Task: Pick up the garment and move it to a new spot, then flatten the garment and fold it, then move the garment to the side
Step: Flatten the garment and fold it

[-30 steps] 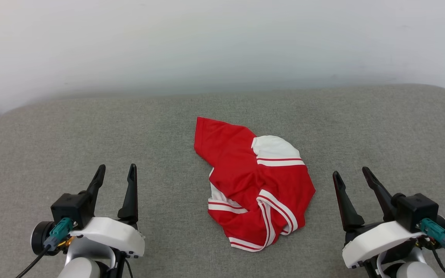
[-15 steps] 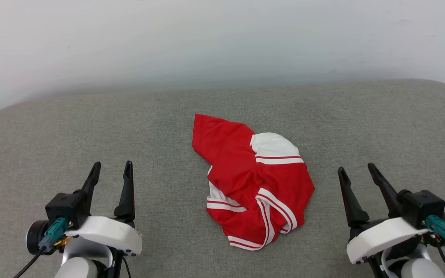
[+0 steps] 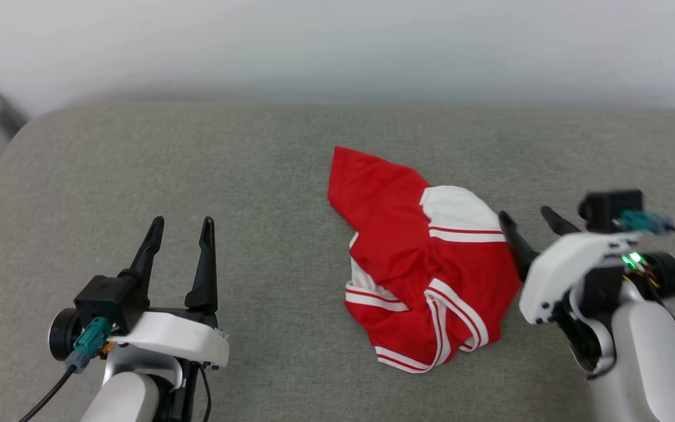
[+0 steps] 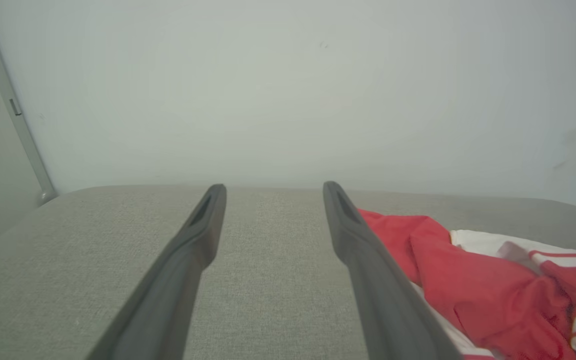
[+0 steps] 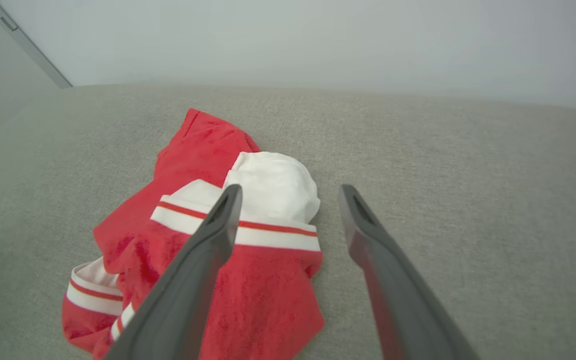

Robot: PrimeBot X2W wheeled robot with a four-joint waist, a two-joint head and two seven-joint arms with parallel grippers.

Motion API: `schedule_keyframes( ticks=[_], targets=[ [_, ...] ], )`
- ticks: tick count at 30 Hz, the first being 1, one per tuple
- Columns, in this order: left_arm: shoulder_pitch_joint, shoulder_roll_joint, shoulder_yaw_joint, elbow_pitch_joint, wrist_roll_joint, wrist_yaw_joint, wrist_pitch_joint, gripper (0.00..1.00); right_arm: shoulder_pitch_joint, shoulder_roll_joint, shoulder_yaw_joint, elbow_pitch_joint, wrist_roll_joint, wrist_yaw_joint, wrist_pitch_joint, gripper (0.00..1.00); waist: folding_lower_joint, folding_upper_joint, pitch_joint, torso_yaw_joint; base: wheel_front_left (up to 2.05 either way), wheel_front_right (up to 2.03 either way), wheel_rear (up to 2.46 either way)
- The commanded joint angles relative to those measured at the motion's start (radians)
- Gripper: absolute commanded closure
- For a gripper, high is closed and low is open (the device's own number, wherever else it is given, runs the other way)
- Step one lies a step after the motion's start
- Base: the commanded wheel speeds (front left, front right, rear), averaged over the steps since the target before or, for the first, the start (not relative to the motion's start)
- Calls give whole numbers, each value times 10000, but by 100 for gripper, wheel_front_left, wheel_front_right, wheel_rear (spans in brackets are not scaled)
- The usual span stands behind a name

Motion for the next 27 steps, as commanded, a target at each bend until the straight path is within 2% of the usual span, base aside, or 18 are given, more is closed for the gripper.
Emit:
schedule_keyframes(
  ticks=[1,8,14,15,16,22,27],
  targets=[
    [-111,-40,-30,-4,30,-36,-60,0,-276,-10,142,43,-102,-3,436,0,0,0,258,270,0,0,0],
    [-518,-291,-239,191,62,-190,-242,0,-1453,-595,1293,606,145,-3,3968,0,0,0,665,802,0,0,0],
    [-711,-444,-316,422,15,-309,-398,0,-1651,-937,1563,1066,391,-3,5425,0,0,0,876,972,0,0,0],
    [-715,-451,-317,452,13,-315,-419,0,-1636,-984,1607,1080,421,-3,5587,67,0,0,901,967,0,0,0],
    [-723,-461,-306,483,7,-316,-426,0,-1649,-1006,1623,1036,469,-3,5639,100,0,0,920,949,0,0,0],
    [-700,-394,-206,553,-3,-267,-502,0,-1952,-1129,1604,77,340,-3,4980,100,0,0,905,577,0,0,0],
    [-628,-333,-166,510,-13,-224,-520,0,-1507,-893,504,-900,28,-3,4196,100,0,0,816,209,0,0,0]
  ],
)
